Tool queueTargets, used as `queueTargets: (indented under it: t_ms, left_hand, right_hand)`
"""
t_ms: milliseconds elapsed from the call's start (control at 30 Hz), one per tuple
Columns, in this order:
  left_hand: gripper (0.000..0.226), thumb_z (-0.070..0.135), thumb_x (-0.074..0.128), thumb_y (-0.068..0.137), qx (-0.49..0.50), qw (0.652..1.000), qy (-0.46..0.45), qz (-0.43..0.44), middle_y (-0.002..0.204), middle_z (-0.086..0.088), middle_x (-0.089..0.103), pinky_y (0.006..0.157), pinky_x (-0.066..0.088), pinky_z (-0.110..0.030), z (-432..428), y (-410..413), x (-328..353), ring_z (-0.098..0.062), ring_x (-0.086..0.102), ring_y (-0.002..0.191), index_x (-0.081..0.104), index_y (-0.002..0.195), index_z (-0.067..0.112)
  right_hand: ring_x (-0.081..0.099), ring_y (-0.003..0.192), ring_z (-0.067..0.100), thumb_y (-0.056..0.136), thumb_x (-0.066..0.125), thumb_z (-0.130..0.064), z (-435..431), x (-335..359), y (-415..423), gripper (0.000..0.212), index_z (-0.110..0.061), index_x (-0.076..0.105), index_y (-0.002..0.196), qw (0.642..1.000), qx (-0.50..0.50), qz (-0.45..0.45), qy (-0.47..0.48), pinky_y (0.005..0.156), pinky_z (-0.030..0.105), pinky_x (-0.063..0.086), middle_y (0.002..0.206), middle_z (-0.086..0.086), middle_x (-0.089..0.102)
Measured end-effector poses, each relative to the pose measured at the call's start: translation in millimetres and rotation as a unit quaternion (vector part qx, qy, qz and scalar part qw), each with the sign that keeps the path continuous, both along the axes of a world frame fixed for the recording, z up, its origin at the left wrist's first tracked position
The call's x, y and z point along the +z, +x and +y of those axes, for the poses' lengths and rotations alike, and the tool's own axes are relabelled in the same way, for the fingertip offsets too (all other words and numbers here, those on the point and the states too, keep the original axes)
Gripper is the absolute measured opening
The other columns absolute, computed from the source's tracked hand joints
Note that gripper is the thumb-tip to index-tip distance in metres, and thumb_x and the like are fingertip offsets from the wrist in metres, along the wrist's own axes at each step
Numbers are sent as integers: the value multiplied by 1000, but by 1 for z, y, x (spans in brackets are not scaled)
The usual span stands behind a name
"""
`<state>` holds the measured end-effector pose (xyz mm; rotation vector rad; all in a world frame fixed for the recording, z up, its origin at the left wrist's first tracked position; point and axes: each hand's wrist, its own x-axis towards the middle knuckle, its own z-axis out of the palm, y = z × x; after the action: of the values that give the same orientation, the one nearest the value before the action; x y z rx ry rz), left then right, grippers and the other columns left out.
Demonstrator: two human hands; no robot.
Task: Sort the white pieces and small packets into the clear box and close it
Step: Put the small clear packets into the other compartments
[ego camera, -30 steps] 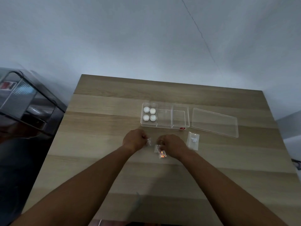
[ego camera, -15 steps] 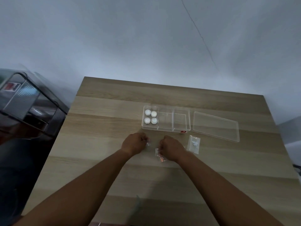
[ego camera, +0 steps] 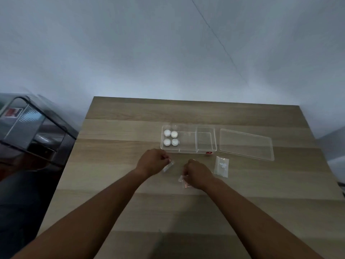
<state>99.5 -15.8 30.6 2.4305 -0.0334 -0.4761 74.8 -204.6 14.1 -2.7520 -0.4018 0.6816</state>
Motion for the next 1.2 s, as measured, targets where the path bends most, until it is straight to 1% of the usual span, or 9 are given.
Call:
queueTargets:
  t_ms: [233,367,467,633,800,900,1000,1067,1200]
  left_hand:
    - [3,30,72,73,-10,999,-17,-39,80,8,75,76,50,-27,-22,38,41,-6,68,77,72,76,29]
    - [4,26,72,74,-13,999,-5,-43,84,6,75,73,48,-27,-43,67,45,-12,68,83,74,77,26]
    - [10,26,68,79,-35,998,35,-46,91,1,76,77,50,-28,-60,83,38,-17,68,88,78,82,23]
    - [27,41,59,83,-66,977,181,-87,109,-5,71,92,49,-43,-79,96,25,-29,60,106,77,97,26]
    - [33,40,55,81,-66,956,265,-103,104,-8,68,87,40,-41,-88,97,10,-30,57,103,76,93,18]
    - [28,41,56,83,-82,954,261,-124,105,-5,66,88,38,-40,-84,96,4,-29,56,103,77,94,25]
    - [20,40,62,83,-77,962,219,-146,109,-3,63,94,36,-41,-76,94,3,-26,55,109,73,99,35]
    - [22,37,65,81,-47,969,184,-159,110,-3,61,96,35,-41,-68,91,5,-25,54,110,70,102,36]
    - [32,27,67,78,56,977,111,-171,112,-6,59,93,42,-41,-48,82,11,-28,53,111,67,111,32]
  right_hand:
    - [66,87,25,86,63,-28,-11,-2,-11,12,-15,63,88,989,-113,20,94,75,33,50,92,7,72]
    - [66,95,25,81,68,-13,-27,0,-12,29,-14,65,109,961,-214,27,175,77,26,47,104,11,72]
    - [66,96,23,79,69,-8,-38,3,-11,34,-10,68,112,943,-261,33,205,77,20,43,106,11,71]
    - [58,77,14,76,68,-8,-55,9,-10,6,-10,70,81,918,-322,31,229,61,20,39,82,3,66]
    - [61,77,13,74,71,-8,-67,17,-5,10,-12,71,84,896,-368,8,250,68,22,44,79,-3,65]
    - [62,74,12,75,72,-9,-73,23,1,14,-15,71,88,883,-384,-6,271,61,15,43,80,-6,67]
    - [67,77,16,77,72,-11,-75,34,13,17,-12,72,94,880,-382,-22,280,71,26,54,87,6,74]
    - [69,80,22,78,73,-11,-74,43,25,19,-9,71,97,885,-374,-33,275,77,36,57,91,11,74]
    - [67,68,18,77,72,-10,-64,57,56,17,-8,70,93,887,-360,-45,287,67,33,60,88,12,74]
